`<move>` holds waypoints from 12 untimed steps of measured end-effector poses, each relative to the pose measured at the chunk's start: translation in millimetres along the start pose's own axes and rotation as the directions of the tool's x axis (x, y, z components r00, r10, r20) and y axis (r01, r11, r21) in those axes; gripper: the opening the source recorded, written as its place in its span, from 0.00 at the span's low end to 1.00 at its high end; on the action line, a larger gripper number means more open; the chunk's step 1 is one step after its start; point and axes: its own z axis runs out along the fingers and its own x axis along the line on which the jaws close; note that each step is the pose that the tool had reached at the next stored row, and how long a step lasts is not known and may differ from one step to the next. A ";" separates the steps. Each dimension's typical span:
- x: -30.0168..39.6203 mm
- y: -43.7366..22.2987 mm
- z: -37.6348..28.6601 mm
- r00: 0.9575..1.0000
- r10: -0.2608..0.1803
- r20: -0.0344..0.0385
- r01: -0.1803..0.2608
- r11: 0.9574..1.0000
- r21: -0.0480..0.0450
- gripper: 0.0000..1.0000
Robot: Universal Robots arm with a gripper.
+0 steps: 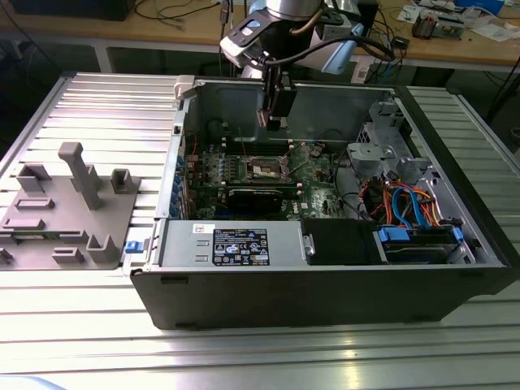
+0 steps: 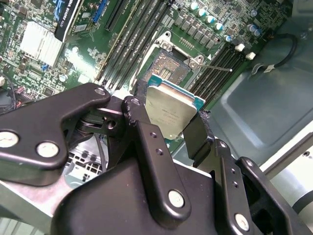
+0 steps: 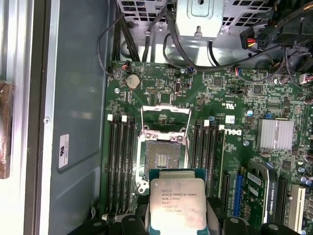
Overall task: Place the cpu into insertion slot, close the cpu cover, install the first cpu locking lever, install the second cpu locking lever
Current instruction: 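Place the cpu into insertion slot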
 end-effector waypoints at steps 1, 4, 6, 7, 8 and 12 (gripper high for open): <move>0.4 0.2 0.4 1.000 0.000 0.000 0.000 1.000 0.000 0.54; 1.6 0.8 1.6 1.000 0.000 0.000 0.000 1.000 0.000 0.54; 2.1 1.0 2.7 1.000 0.000 0.000 0.000 1.000 0.000 0.54; 2.2 1.1 3.0 1.000 0.000 0.000 0.000 1.000 0.000 0.54; 2.2 1.1 3.3 1.000 0.000 0.000 0.000 1.000 0.000 0.54; 2.2 1.1 4.5 1.000 0.000 0.000 0.000 1.000 0.000 0.54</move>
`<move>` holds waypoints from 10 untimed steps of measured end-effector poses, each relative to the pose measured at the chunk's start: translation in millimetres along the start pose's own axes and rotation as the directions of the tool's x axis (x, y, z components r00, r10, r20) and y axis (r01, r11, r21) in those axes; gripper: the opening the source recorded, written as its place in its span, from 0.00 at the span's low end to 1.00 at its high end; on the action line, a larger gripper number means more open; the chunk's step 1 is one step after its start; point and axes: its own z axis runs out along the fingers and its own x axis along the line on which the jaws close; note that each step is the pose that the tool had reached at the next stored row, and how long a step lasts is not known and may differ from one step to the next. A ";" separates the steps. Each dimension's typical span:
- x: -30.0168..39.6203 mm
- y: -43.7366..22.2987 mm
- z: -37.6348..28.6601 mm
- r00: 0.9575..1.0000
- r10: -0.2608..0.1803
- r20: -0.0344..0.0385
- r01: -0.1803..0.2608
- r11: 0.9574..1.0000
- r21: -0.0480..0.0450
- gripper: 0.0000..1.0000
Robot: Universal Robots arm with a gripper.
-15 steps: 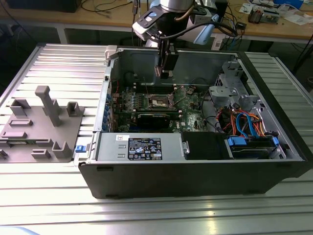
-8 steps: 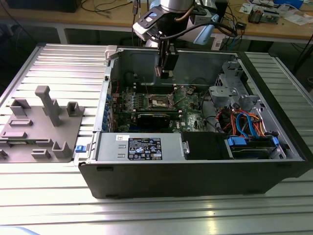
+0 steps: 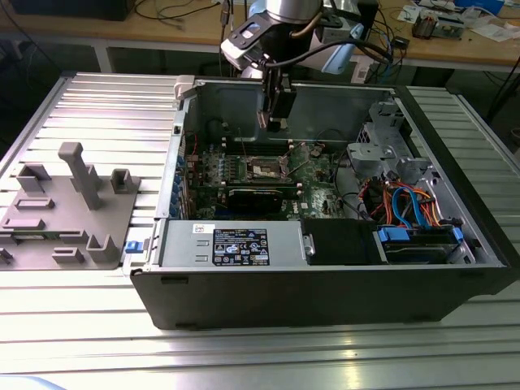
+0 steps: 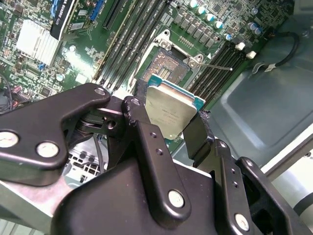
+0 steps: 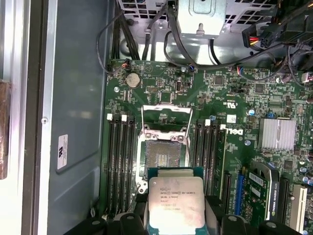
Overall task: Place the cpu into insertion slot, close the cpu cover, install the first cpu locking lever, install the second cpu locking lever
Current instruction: 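Place the cpu into insertion slot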
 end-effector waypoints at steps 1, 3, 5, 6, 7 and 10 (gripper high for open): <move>0.0 0.0 0.4 1.000 0.000 0.000 0.000 1.000 0.000 0.54; 0.0 0.1 0.8 1.000 0.000 0.000 0.000 1.000 0.000 0.54; 0.0 0.1 1.1 1.000 0.000 0.000 0.000 1.000 0.000 0.54; 0.0 0.1 1.3 1.000 0.000 0.000 0.000 1.000 0.000 0.54; 0.0 0.1 1.5 1.000 0.000 0.000 0.000 1.000 0.000 0.54; 0.3 0.4 4.5 1.000 0.000 0.000 0.000 1.000 0.000 0.54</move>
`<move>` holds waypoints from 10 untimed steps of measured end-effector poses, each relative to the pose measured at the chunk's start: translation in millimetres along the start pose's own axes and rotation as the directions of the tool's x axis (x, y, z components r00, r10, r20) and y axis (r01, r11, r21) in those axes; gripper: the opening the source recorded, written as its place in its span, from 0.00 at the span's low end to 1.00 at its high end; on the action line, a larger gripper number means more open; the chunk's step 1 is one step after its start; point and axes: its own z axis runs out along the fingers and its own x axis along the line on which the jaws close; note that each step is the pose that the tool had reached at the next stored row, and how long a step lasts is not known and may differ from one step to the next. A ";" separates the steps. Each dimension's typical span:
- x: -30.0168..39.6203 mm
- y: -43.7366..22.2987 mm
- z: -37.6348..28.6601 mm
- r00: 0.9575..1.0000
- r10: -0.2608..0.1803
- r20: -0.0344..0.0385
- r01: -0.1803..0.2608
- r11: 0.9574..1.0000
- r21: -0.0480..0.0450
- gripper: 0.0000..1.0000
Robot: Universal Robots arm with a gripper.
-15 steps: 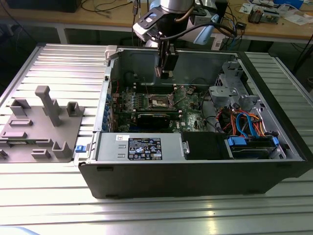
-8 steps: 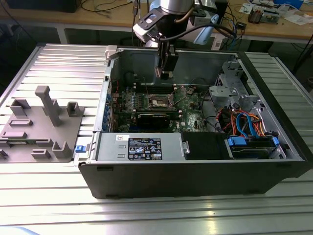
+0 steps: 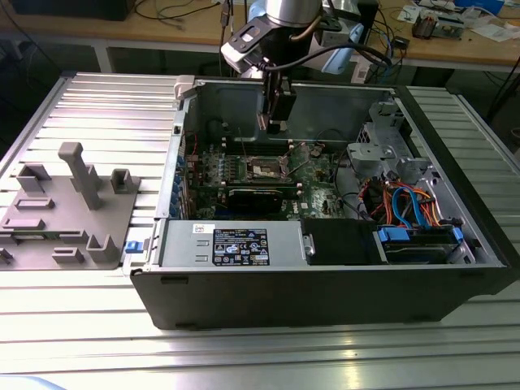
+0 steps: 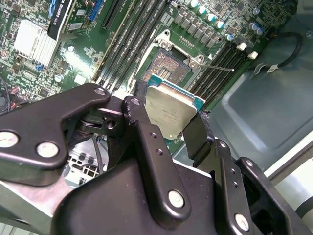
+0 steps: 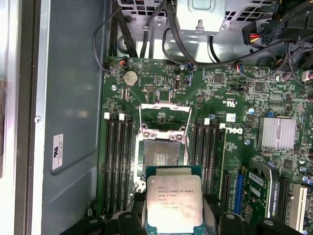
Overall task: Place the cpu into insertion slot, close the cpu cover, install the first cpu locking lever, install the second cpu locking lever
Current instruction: 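Place the cpu into insertion slot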
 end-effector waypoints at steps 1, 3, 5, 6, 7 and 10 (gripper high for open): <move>0.0 0.0 0.1 1.000 0.000 0.000 0.000 1.000 0.000 0.54; 0.2 0.1 0.3 1.000 0.000 0.000 0.000 1.000 0.000 0.54; 0.5 0.2 0.5 1.000 0.000 0.000 0.000 1.000 0.000 0.54; 0.7 0.4 0.5 1.000 0.000 0.000 0.000 1.000 0.000 0.54; 1.0 0.5 0.6 1.000 0.000 0.000 0.000 1.000 0.000 0.54; 1.3 0.6 0.8 1.000 0.000 0.000 0.000 1.000 0.000 0.54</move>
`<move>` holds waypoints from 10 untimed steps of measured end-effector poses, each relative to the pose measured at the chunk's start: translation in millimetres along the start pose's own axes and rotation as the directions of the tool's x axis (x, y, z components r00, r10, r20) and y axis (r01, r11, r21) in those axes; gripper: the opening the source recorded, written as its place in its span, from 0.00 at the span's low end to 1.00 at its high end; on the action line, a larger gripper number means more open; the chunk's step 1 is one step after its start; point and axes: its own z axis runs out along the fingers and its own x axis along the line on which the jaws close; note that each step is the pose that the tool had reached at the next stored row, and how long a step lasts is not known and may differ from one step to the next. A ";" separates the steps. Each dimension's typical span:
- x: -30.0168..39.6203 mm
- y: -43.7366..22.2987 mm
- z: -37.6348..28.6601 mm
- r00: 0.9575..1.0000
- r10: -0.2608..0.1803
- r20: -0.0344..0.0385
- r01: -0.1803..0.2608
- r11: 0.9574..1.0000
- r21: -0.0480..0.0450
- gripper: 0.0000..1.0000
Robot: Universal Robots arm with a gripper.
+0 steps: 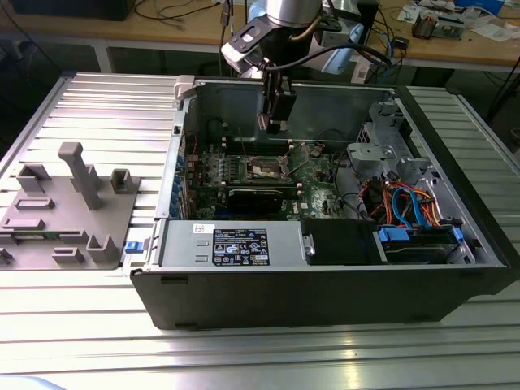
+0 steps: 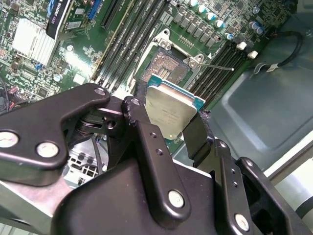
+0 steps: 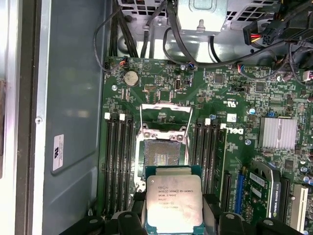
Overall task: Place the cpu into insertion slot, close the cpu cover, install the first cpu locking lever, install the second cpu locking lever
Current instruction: 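Place the cpu into insertion slot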
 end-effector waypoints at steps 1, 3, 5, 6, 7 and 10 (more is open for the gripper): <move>0.2 0.1 0.1 1.000 0.000 0.000 0.000 1.000 0.000 0.54; 0.6 0.2 0.3 1.000 0.000 0.000 0.000 1.000 0.000 0.54; 1.0 0.3 0.6 1.000 0.000 0.000 0.000 1.000 0.000 0.54; 1.4 0.4 1.2 1.000 0.000 0.000 0.000 1.000 0.000 0.54; 1.6 0.4 1.6 1.000 0.000 0.000 0.000 1.000 0.000 0.54; 1.9 0.5 2.6 1.000 0.000 0.000 0.000 1.000 0.000 0.54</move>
